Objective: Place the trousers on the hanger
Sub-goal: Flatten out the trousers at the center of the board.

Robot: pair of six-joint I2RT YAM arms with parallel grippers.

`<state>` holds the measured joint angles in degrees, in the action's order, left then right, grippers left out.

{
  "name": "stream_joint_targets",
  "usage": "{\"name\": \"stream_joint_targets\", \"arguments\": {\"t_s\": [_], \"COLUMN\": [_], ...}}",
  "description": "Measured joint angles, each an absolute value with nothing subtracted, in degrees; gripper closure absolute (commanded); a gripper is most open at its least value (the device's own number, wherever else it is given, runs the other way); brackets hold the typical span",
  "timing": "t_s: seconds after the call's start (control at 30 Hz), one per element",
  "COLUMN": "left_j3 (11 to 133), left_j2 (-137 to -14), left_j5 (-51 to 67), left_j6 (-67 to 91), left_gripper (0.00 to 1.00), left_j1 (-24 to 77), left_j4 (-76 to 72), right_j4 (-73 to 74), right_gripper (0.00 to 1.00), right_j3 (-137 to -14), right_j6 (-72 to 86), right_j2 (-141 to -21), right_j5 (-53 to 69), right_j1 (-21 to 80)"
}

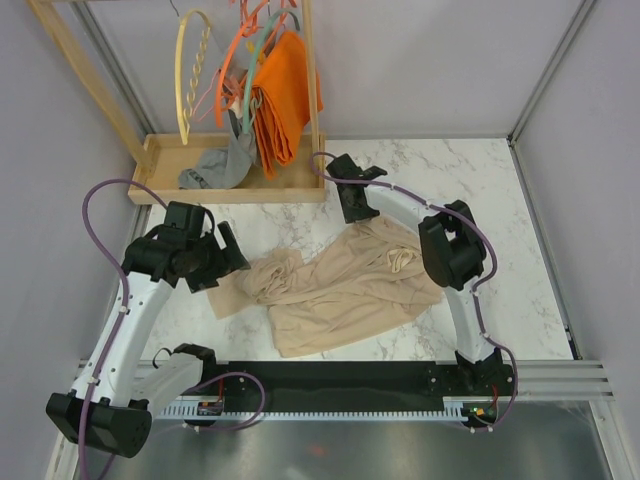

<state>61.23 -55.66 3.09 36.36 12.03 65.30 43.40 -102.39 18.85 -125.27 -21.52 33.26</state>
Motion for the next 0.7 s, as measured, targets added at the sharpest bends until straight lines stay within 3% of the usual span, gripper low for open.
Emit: {"name": "stream_joint_targets", "arguments": {"t_s": [0.17,0.33,0.4,0.5,0.57,0.7], "left_j3": [61.23,61.23,61.23,61.23,61.23,61.17], "left_j2": [-55.61,-55.0,-54.85,-54.87,-54.96,-56.93], "left_j5": [3.01,2.13,1.85,1.37,0.71,-1.04], "left_j6": [36.36,36.36,36.36,36.36,36.36,36.38], "left_gripper": [0.1,0.1,0.1,0.09,0.06,0.04], "left_j1": [12.03,12.03,12.03,12.03,12.03,11.99], "left_j4": [66.22,67.02,67.4,67.48,67.48,67.2], "right_j4": [43.35,43.51,43.48,43.55,43.68,45.5], "right_gripper": [0.48,0.65,0.8,0.94,0.99,1.0], "right_j3": [-103.24,-103.24,-103.24,-103.24,-103.24,-103.24], "right_j6": [19.25,20.03,20.18,20.25,20.05,19.73], "right_j2": [-127.9,-128.53,-128.53,-128.51,-128.33,-126.85], "right_j5": [-21.61,-24.05,-25.5,-27.27,-28.42,-30.63], "right_j1": [33.69,33.91,33.91,33.91,33.91,33.74]}}
